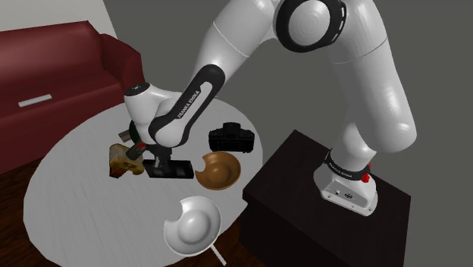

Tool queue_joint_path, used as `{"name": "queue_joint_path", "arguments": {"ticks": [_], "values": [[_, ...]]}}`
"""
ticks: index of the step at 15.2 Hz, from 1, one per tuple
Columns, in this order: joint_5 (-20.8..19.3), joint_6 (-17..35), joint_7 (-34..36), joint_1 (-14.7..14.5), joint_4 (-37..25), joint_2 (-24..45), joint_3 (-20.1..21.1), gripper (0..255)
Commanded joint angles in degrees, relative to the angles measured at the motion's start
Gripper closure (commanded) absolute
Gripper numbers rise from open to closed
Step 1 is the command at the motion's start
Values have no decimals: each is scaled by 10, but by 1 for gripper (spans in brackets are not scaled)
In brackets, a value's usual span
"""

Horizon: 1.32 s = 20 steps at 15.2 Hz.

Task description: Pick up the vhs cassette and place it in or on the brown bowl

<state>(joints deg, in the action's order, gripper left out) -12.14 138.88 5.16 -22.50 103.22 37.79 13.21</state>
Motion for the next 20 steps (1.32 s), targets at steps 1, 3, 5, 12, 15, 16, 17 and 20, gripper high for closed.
{"name": "queue_joint_path", "arguments": {"ticks": [1, 3, 5, 12, 15, 16, 17, 20], "values": [[3, -10, -2, 2, 3, -13, 3, 255], [7, -20, -4, 4, 4, -25, 6, 255], [10, -30, -6, 6, 5, -36, 8, 255], [21, -67, -13, 12, 4, -72, 17, 255], [26, -84, -16, 14, 1, -87, 20, 255], [28, -90, -17, 15, 0, -91, 21, 255], [30, -96, -18, 16, -1, -96, 22, 255], [34, -113, -21, 17, -6, -109, 25, 255]]}}
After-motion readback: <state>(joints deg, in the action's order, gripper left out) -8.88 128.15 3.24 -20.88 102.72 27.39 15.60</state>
